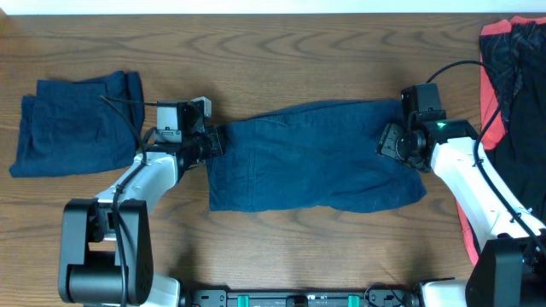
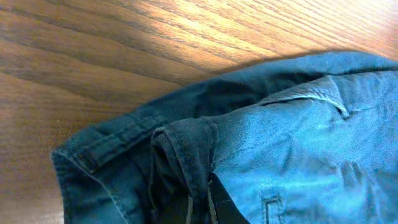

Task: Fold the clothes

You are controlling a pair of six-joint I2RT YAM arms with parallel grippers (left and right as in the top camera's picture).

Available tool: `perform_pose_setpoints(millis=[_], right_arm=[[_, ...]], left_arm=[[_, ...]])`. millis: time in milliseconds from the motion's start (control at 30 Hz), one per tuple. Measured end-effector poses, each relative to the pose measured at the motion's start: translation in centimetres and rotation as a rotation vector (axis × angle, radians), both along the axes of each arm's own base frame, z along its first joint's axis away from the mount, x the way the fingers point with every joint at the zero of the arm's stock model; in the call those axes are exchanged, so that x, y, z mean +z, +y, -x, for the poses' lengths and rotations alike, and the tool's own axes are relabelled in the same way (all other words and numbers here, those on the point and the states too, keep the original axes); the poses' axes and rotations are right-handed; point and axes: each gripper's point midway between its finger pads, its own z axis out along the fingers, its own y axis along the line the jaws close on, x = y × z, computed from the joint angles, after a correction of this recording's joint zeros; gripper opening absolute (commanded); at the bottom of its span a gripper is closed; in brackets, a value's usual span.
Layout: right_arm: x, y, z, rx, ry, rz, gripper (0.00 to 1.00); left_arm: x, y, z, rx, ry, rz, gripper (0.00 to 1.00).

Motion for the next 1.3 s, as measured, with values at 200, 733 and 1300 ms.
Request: perform_pose_setpoints(millis=[200,733,1300], right_arm=[[0.0,0.0,0.1,0.003,0.002,0.002,0.71],[-0.2,-0.1,0.5,0.007,0.022,0.005,0.71],[-0.1,-0.1,0.5,0.007,0.021,0.005,0.71]], left_arm=[[3.0,1.8,2.4,0.077,0.028,-0.077,0.06],[-3.3,8.5,3.8,0.322,0.220,-0.395,0.29],[2.8,9.8,7.8,0.382,0.206,-0.440,0.69]])
